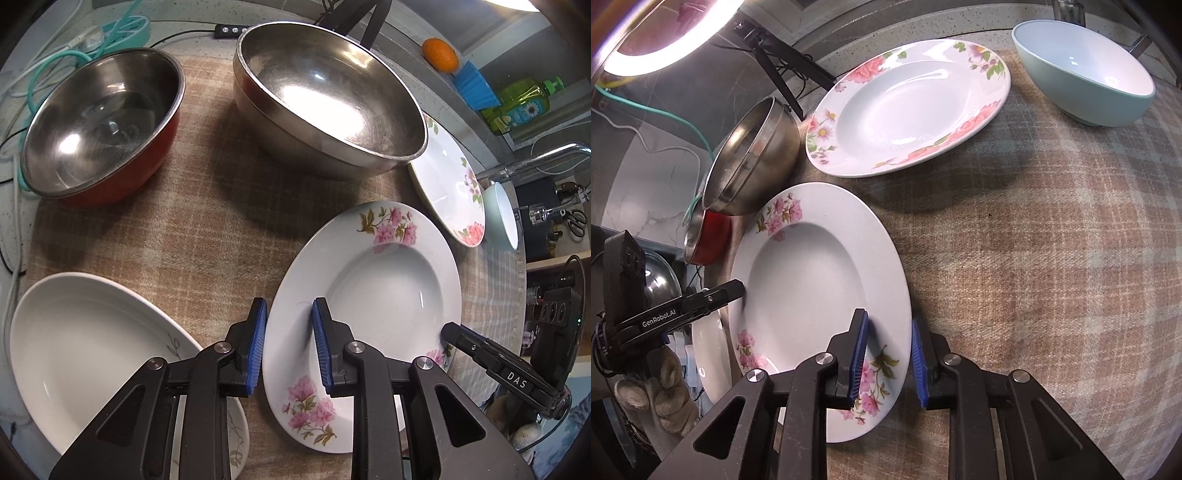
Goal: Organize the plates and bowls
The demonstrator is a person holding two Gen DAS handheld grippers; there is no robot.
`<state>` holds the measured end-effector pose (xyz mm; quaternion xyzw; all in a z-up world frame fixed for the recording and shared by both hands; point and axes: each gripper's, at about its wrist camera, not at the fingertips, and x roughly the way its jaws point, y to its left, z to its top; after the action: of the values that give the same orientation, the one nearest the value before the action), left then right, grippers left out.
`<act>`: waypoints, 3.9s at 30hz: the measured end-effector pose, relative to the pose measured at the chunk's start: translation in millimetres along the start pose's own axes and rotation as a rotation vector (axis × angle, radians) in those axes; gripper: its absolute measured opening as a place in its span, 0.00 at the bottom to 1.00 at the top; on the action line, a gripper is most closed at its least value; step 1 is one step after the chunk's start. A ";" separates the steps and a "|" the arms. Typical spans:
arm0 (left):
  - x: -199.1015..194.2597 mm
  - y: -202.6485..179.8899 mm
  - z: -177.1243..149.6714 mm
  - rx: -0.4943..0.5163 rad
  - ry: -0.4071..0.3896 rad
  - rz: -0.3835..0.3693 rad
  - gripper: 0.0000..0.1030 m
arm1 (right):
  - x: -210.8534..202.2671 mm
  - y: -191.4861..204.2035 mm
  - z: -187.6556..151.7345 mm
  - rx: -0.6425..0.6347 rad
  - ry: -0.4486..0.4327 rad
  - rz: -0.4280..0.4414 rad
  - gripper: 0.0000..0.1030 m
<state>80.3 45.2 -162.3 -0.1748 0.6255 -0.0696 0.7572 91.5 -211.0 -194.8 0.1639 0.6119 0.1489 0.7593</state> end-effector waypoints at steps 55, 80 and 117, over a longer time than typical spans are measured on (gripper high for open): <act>9.2 -50.5 -64.2 0.094 0.062 -0.042 0.21 | -42.8 -56.1 -36.9 0.043 -0.023 -0.106 0.24; 12.8 -54.3 -64.9 0.120 0.059 -0.024 0.21 | -41.9 -52.1 -42.7 0.020 -0.014 -0.125 0.24; -55.3 -57.8 -30.3 0.157 -0.148 -0.038 0.22 | -118.5 -43.0 -34.2 -0.088 -0.287 -0.139 0.38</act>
<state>46.0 4.1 -95.6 -0.1315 0.5572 -0.1195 0.8111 34.6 -298.2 -115.8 0.1075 0.4999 0.0978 0.8538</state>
